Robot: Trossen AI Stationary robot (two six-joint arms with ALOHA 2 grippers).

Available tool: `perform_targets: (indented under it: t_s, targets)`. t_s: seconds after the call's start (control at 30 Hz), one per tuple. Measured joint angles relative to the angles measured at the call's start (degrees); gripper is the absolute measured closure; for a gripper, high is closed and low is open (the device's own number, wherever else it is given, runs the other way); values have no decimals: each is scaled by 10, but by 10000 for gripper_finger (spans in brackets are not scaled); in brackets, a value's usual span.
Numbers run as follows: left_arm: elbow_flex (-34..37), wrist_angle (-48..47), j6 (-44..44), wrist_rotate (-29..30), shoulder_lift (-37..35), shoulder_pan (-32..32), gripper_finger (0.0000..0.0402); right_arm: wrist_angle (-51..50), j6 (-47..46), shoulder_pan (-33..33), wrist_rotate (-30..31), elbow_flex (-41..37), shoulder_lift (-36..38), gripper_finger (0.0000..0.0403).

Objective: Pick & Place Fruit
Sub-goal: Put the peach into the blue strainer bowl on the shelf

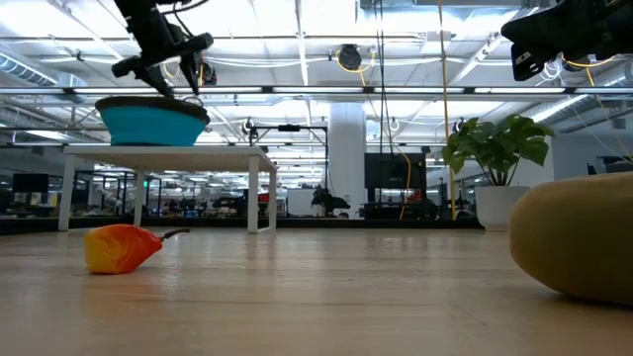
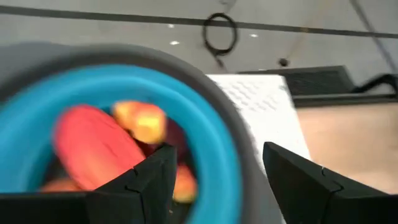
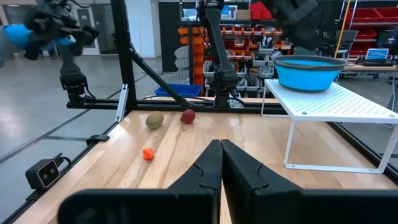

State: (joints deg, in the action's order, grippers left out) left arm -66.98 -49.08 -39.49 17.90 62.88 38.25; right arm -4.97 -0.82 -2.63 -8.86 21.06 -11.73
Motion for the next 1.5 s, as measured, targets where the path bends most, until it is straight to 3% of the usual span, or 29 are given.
perform_targets:
  t_s: [0.37,0.93,1.27,1.5]
  targets:
    - [0,-3,-91,-31,-14,-171,163,0,0,0,0,0,0,403]
    - [-1,-11,-343,-28,1,-430,163,0,0,0,-2,0,0,403]
    - [-1,-4,-449,-28,83,-549,163,0,0,0,-2,0,0,403]
    - [-1,90,-456,-29,171,-620,163,0,0,0,-2,0,0,403]
